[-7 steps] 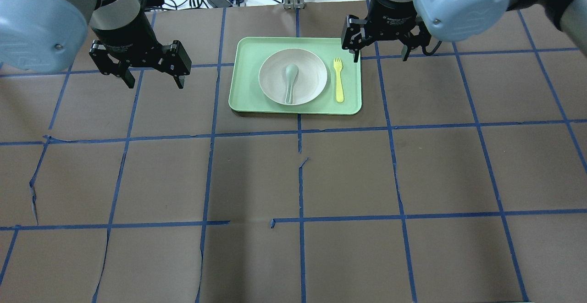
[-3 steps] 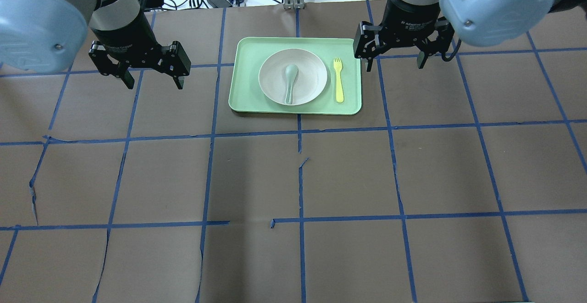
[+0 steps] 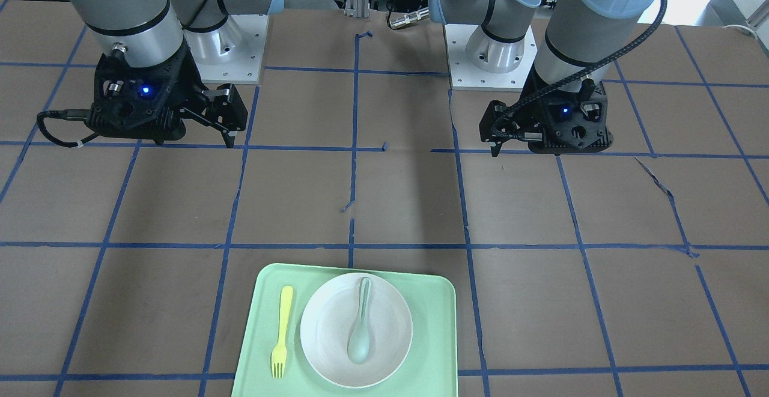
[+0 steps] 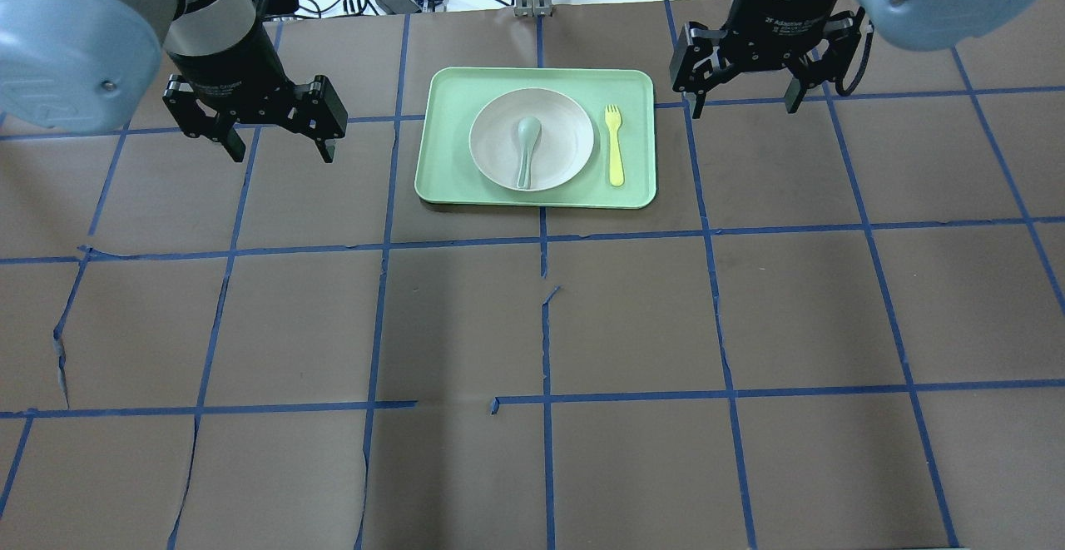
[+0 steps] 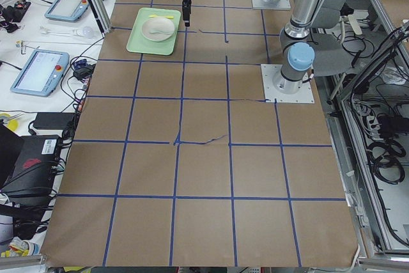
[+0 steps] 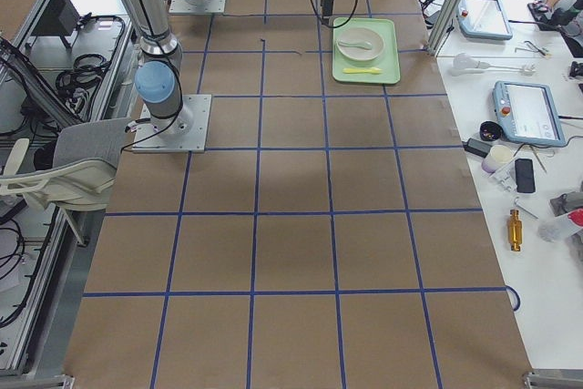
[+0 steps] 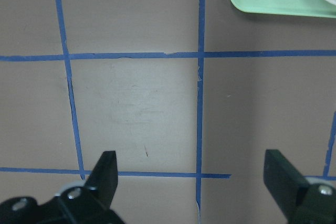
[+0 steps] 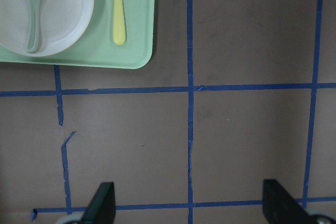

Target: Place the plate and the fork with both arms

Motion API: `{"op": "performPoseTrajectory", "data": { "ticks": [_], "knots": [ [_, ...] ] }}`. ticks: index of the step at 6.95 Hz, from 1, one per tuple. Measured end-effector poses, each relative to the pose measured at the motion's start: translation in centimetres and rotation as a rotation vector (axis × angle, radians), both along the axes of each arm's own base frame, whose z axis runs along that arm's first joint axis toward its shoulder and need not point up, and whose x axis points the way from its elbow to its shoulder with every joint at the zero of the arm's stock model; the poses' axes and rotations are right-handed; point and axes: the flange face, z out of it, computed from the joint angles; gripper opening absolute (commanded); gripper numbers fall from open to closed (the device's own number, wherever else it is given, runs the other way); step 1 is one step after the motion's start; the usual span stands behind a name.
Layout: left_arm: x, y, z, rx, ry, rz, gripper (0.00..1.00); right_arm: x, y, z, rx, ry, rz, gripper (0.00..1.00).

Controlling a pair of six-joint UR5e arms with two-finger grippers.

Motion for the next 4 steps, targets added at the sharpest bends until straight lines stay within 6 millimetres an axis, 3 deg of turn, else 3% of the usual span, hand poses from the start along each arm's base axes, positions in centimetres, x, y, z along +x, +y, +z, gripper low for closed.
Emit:
{"op": "performPoseTrajectory", "data": {
  "ticks": [4],
  "knots": [
    [-0.1, 0.5, -1.2, 0.018, 0.002, -0.003, 1.00, 0.2, 0.0, 0.0, -0.001, -0.001, 0.002, 1.00]
  ]
}}
